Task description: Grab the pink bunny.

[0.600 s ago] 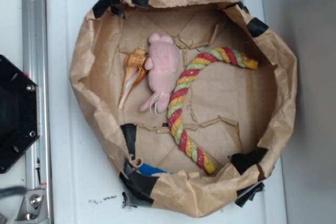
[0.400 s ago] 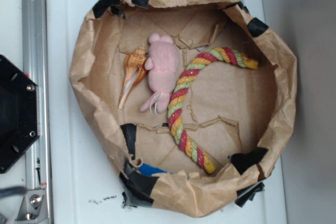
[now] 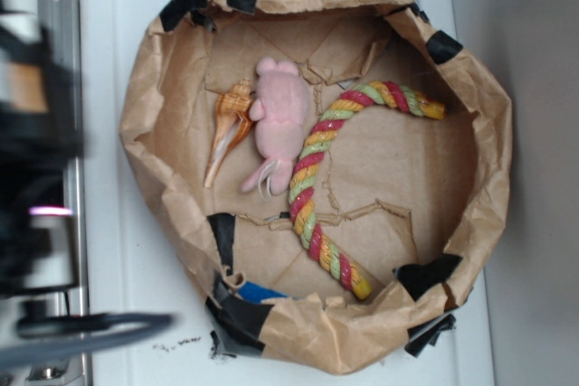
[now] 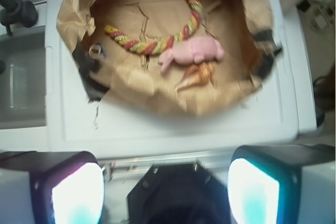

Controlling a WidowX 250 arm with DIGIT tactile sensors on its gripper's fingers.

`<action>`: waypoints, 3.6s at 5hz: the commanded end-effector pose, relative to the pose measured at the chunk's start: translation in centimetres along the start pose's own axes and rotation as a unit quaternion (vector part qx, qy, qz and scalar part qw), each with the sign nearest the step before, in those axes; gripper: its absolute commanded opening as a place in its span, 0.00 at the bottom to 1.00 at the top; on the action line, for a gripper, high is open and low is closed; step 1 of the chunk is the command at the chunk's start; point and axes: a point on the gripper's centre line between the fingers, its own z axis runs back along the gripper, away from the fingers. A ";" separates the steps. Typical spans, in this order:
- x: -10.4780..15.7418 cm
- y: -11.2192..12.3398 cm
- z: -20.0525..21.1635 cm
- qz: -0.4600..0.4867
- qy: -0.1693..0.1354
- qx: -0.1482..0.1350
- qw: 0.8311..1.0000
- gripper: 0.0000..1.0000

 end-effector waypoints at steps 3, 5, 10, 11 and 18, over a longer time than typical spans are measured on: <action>9.7 2.3 -10.2 -0.246 -0.050 0.063 0.966 1.00; 7.1 4.0 -15.4 -0.295 0.065 0.041 0.952 1.00; 3.9 6.1 -14.7 -0.275 0.012 0.081 0.958 1.00; 5.6 7.4 -14.7 -0.205 -0.023 0.095 0.974 1.00; 6.6 7.5 -17.1 -0.185 -0.023 0.078 0.979 0.00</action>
